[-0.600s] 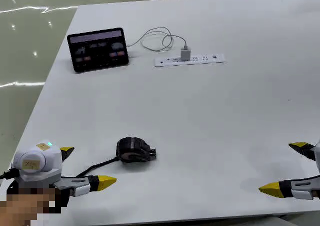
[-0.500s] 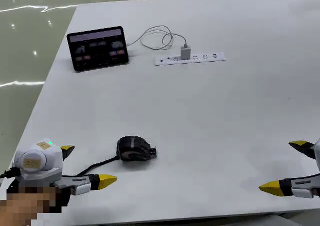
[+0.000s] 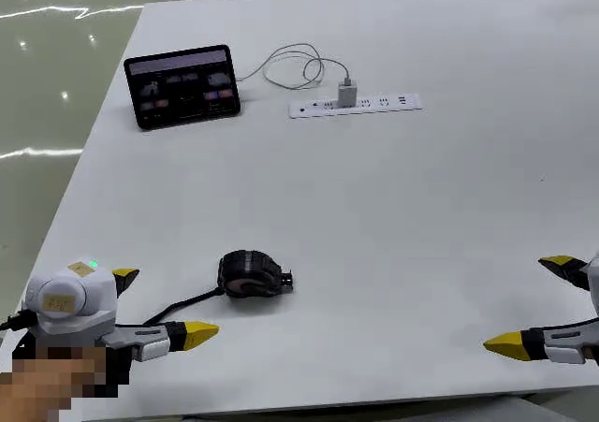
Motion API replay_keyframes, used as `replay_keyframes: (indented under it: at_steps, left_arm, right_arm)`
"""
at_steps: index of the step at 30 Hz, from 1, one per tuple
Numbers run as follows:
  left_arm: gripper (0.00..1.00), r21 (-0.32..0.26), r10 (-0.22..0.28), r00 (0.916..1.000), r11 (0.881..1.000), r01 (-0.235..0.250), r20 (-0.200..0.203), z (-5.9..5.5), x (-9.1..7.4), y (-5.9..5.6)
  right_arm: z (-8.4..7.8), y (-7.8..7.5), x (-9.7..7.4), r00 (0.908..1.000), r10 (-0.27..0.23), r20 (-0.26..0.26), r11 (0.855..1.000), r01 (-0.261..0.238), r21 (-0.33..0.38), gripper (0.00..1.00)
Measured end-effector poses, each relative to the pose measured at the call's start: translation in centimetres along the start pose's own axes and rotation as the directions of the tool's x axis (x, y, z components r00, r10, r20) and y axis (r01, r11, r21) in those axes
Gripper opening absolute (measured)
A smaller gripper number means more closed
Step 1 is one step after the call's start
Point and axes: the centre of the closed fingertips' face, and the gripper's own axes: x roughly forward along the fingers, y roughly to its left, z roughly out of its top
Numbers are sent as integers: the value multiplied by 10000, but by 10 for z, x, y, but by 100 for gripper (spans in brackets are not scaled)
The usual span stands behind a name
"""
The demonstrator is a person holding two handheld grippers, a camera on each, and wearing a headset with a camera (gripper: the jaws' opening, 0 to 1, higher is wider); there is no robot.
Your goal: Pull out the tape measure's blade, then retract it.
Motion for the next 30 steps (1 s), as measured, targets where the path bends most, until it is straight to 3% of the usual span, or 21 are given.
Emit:
replay_keyframes:
  at_steps: [5,12,18,22,30]
  left_arm:
    - [100,187,-21,9998,9998,18,210,6,2,1]
    - [100,264,-188,9997,9995,185,125,10,9,3]
    - [100,902,-376,9993,9952,367,89,19,17,3]
    - [100,1231,-734,9971,9896,750,-179,24,23,0]
    - [100,2270,-1359,9883,9626,1482,-691,35,38,-5]
  right_arm:
    - [4,-1,2,9999,-26,121,10000,27,-84,100]
    - [12,0,9,9997,114,225,9997,-109,-221,100]
    - [25,7,23,9987,381,335,9985,-368,-405,100]
    - [39,13,32,9973,613,410,9966,-589,-575,100]
    - [63,28,52,9907,1334,248,9825,-1290,-1346,100]
